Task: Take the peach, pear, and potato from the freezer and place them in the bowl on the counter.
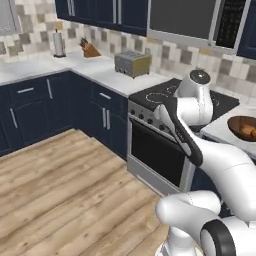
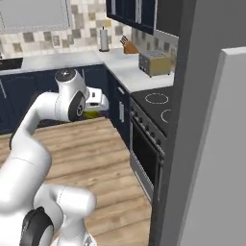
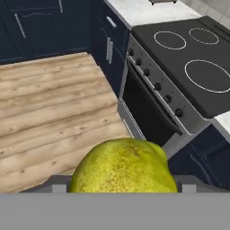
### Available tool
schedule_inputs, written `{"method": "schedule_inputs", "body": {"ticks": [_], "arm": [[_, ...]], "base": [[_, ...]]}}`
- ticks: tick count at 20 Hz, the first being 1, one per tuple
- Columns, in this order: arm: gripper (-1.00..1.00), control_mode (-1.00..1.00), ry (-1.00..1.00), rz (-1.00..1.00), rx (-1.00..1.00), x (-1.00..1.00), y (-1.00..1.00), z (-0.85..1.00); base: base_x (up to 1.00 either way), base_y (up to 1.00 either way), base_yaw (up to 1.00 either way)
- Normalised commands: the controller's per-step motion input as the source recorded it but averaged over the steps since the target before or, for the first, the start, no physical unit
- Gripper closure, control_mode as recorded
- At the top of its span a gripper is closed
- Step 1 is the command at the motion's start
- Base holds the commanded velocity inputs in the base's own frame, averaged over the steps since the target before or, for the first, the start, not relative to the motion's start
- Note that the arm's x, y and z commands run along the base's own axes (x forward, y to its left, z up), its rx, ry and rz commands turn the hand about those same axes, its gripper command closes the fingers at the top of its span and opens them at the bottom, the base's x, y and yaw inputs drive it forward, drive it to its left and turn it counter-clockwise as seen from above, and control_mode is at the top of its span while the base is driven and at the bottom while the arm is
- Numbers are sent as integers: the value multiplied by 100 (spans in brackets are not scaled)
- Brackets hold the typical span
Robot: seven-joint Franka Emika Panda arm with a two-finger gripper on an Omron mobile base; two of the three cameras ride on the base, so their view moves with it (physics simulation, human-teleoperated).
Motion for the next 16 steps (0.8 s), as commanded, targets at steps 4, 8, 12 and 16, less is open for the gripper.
{"method": "schedule_inputs", "body": {"ticks": [4, 8, 12, 16], "arm": [[100, 100, 0, 0, 0, 0, 0, 0], [100, 100, 0, 0, 0, 0, 0, 0], [100, 100, 0, 0, 0, 0, 0, 0], [100, 100, 0, 0, 0, 0, 0, 0]], "base": [[100, -1, -60], [86, 0, -69], [28, 0, -88], [1, 0, -98]]}}
